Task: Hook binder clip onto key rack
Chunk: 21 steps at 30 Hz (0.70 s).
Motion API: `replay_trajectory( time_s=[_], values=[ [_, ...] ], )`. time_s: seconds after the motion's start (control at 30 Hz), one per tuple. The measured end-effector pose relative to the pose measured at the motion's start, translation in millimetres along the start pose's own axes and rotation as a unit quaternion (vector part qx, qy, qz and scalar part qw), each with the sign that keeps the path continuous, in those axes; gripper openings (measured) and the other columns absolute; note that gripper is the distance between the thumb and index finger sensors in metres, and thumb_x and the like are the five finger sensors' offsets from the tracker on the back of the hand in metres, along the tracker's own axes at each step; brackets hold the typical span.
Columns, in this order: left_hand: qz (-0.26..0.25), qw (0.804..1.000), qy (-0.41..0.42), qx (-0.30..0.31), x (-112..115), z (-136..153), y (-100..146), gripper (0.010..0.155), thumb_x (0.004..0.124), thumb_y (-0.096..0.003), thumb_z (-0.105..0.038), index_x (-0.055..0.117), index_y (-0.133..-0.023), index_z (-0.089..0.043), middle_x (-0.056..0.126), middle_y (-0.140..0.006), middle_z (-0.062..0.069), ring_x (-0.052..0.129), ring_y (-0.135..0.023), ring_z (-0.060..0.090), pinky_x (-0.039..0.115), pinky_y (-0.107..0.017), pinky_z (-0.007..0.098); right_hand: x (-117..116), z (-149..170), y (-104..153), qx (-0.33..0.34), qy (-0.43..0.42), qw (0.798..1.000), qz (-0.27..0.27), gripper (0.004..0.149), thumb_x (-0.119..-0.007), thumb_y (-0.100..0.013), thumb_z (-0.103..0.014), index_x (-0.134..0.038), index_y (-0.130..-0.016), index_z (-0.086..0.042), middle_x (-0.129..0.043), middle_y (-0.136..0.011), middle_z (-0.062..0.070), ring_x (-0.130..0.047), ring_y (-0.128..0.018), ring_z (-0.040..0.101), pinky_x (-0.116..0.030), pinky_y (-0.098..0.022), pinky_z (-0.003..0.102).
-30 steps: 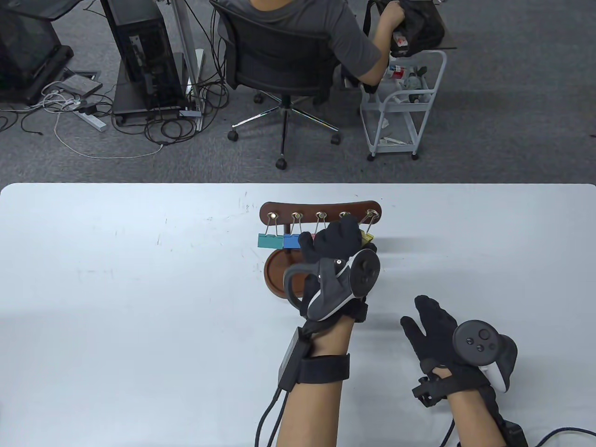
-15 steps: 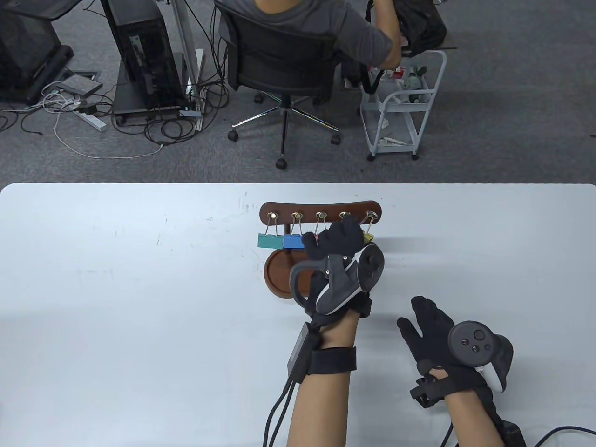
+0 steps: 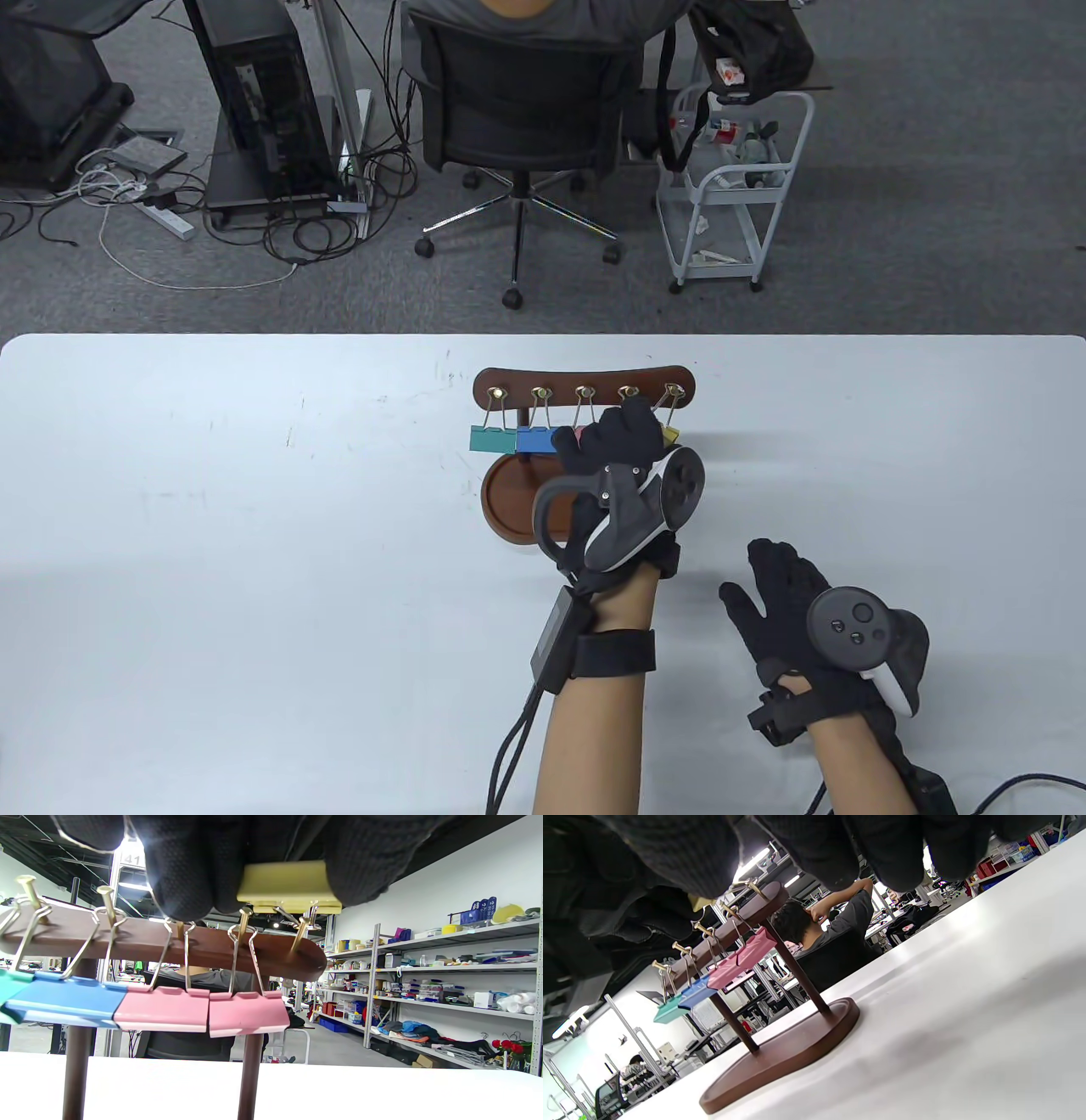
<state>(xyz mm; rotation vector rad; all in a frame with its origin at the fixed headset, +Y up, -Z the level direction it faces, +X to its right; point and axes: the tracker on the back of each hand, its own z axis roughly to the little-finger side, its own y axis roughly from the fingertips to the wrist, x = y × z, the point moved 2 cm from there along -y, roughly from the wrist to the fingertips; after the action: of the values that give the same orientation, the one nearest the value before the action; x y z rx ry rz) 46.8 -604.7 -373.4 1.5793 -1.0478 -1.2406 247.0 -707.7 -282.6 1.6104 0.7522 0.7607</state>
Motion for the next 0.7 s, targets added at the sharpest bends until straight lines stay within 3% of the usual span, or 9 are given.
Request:
replay_trajectory(
  time_s=[0.13,0.7],
  values=[
    [0.009,1.000,-0.004,-0.007,6.7,-2.8,-2.1,0.079,0.083,-0.0556,-0.051,0.063,-0.111,0.002,0.077,-0.102,0.029,0.088,-0.085,0.049,0.054,-0.067,0.076,-2.6,-2.9,0.2,-0.010,0.045,0.999,-0.020,0.082,-0.073,-0.054,-0.054,-0.054,-0.116,-0.004,-0.049,-0.114,0.042,-0.043,-0.094,0.072,-0.038,-0.063,0.078],
    [0.039,0.998,0.041,-0.029,40.1,-1.5,-5.8,0.078,0.081,-0.0565,-0.052,0.064,-0.110,0.001,0.077,-0.103,0.028,0.089,-0.084,0.050,0.054,-0.067,0.077,-7.5,-3.8,0.2,-0.015,0.045,0.999,-0.022,0.081,-0.072,-0.055,-0.053,-0.055,-0.115,-0.002,-0.049,-0.114,0.042,-0.043,-0.094,0.071,-0.039,-0.063,0.078]
  ],
)
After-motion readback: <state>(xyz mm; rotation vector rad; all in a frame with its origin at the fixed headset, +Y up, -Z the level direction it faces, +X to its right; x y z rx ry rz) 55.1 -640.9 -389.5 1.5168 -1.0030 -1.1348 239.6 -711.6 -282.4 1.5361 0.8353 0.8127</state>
